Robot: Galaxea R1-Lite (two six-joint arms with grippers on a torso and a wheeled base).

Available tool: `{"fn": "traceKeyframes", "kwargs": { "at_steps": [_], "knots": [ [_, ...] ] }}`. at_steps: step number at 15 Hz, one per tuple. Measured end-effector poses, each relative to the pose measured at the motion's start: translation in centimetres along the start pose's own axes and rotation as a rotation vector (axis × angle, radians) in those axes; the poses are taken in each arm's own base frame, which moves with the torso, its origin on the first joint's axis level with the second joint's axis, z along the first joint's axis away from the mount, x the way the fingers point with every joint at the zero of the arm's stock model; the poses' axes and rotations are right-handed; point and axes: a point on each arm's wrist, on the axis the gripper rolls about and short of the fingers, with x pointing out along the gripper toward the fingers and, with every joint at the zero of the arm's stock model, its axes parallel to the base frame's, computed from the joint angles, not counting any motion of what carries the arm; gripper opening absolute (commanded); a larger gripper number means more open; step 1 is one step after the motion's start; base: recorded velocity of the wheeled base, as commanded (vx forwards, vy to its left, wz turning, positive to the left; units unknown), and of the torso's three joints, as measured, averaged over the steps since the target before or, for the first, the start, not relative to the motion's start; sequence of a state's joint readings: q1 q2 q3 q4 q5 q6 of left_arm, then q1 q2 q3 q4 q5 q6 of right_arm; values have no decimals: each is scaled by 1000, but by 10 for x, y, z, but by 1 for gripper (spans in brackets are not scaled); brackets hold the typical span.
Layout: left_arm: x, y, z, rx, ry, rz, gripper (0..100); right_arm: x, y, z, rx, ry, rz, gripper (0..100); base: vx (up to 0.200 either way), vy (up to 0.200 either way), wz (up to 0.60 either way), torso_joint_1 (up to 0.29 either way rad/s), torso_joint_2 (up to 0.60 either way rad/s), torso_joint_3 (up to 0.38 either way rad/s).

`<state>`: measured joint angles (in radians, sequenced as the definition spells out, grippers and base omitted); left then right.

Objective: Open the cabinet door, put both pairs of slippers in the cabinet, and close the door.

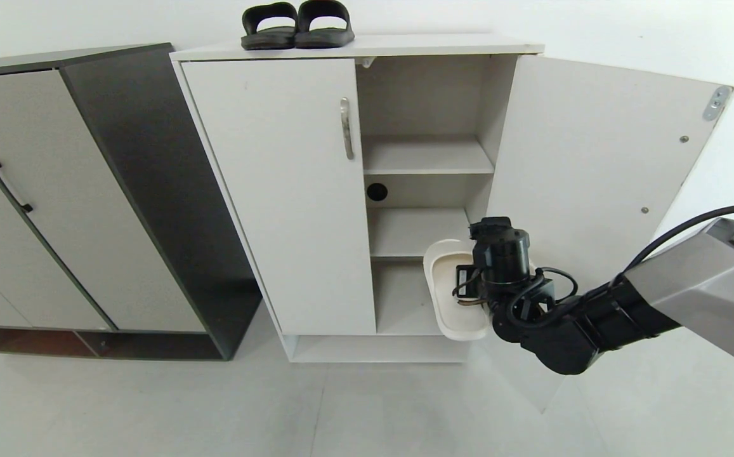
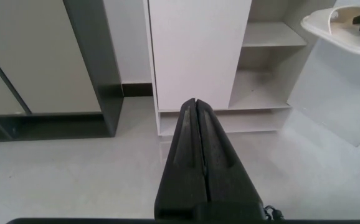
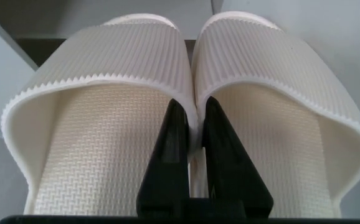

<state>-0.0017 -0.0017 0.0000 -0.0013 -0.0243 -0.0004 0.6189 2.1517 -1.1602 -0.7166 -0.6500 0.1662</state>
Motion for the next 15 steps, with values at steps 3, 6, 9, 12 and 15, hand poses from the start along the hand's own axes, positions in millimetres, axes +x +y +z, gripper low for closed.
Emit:
{"fn": "traceKeyframes", "kwargs": {
  "at_steps": [3,6,9,12,15],
  "knots": [
    [0,0,0,0,0,0,0,-1,-3,2,-3,-5,-19,0,0,0,0,0,0,0],
    [0,0,0,0,0,0,0,-13,7,2,4,-19,31,0,0,0,0,0,0,0],
    [0,0,0,0,2,0,0,-35,27,-5,-3,-40,151,0,0,0,0,0,0,0],
    [0,0,0,0,1,-1,0,-35,42,-12,-12,-39,174,0,0,0,0,0,0,0],
    [0,0,0,0,2,-1,0,-25,52,-18,-10,-42,174,0,0,0,0,2,3,-78]
  ]
}}
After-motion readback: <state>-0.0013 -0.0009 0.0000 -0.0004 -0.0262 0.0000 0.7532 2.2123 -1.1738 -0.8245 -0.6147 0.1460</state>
